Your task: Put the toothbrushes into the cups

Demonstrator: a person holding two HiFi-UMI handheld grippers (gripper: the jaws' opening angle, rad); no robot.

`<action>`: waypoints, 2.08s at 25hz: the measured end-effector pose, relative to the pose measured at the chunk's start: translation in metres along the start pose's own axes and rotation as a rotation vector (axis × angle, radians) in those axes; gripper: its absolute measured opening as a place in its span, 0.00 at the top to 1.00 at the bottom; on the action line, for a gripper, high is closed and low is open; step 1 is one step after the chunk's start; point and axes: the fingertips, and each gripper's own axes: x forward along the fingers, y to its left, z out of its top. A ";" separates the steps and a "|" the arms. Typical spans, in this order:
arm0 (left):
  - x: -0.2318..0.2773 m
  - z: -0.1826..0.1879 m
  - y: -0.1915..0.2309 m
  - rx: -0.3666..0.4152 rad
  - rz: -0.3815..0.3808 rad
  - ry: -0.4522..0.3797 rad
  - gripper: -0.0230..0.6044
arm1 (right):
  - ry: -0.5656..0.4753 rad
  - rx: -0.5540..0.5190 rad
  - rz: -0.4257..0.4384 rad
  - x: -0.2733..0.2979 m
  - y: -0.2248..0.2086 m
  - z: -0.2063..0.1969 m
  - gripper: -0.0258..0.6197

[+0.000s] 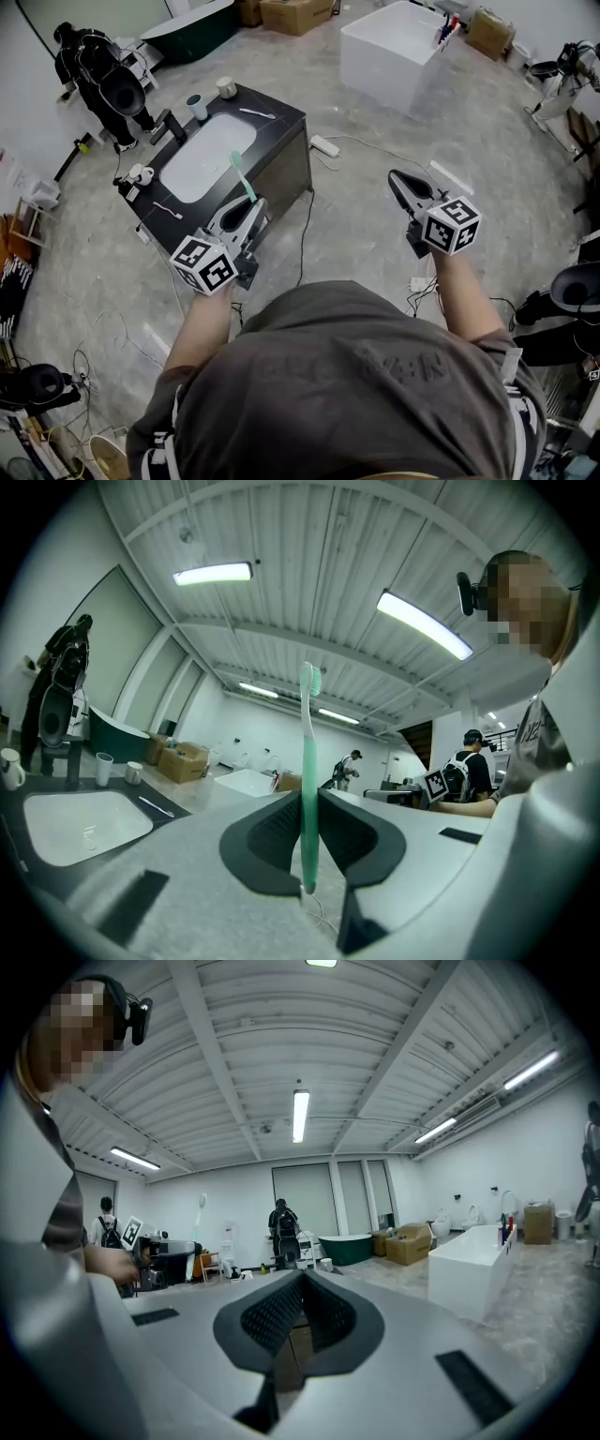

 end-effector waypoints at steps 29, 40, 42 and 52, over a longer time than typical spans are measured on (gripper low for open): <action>0.220 0.074 0.327 0.010 -0.267 0.067 0.89 | 0.024 -0.008 -0.155 0.331 -0.145 0.060 0.97; 0.285 0.074 0.432 -0.044 -0.192 0.094 0.89 | 0.088 0.033 -0.108 0.437 -0.219 0.059 0.97; 0.304 0.070 0.441 -0.051 -0.158 0.099 0.89 | 0.093 0.042 -0.084 0.445 -0.243 0.056 0.97; 0.373 0.092 0.450 -0.067 0.165 -0.001 0.89 | 0.119 0.045 0.177 0.472 -0.349 0.068 0.97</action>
